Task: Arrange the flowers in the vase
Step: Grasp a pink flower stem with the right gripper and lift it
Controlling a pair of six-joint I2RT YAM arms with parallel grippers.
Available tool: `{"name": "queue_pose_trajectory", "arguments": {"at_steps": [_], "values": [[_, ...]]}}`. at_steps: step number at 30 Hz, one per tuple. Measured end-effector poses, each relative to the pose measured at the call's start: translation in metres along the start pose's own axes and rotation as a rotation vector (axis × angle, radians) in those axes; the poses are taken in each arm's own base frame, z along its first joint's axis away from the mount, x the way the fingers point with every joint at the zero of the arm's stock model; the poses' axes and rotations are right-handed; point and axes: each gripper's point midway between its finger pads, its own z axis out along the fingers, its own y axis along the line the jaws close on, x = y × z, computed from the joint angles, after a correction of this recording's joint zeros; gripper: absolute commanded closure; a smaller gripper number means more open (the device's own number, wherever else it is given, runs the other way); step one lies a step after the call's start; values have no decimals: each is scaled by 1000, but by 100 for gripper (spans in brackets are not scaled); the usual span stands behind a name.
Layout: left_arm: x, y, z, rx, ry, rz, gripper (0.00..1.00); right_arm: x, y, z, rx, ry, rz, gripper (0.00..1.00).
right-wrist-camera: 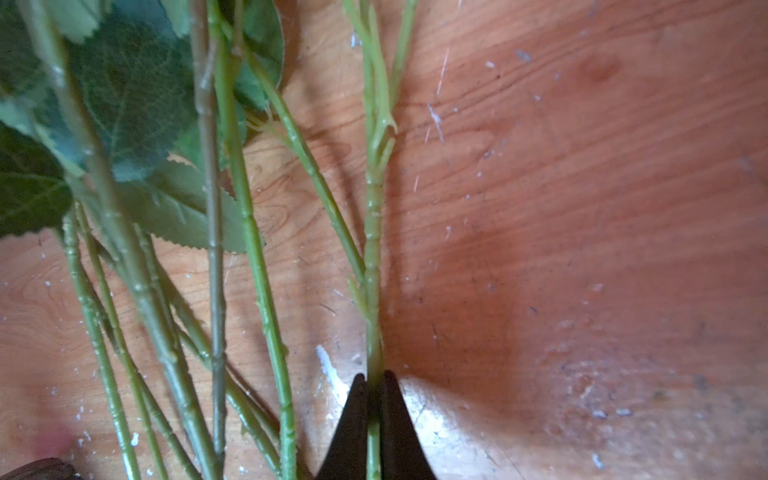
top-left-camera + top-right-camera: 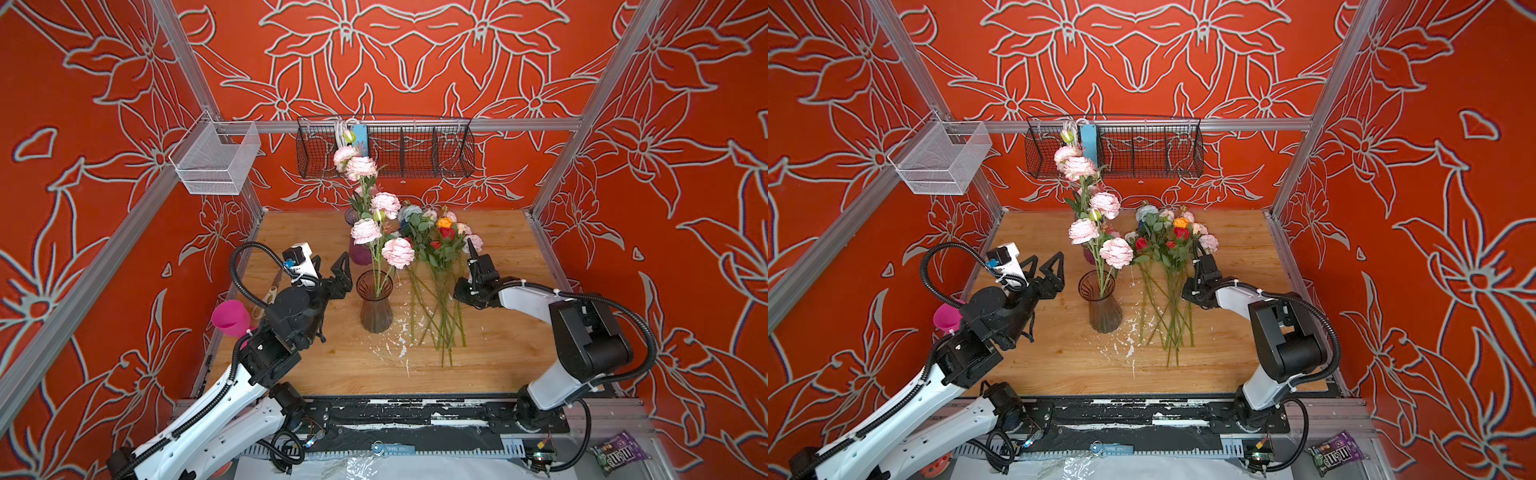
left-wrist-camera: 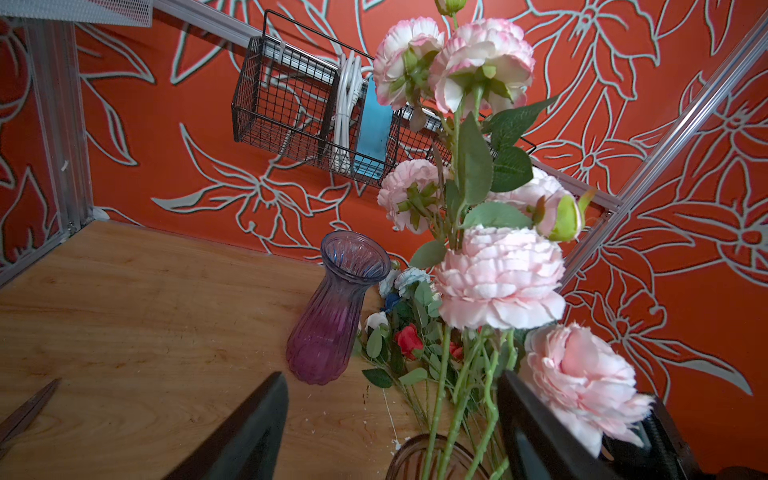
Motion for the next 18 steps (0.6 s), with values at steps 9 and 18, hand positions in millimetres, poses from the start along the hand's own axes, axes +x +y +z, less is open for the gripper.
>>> {"name": "queue_pose_trajectory", "arguments": {"at_steps": [9, 18], "values": [[3, -1, 1, 4, 10, -7, 21, -21, 17, -58, -93, -148, -5, 97], [4, -3, 0, 19, 18, -17, 21, -29, 6, -108, -87, -274, -10, 98]]}}
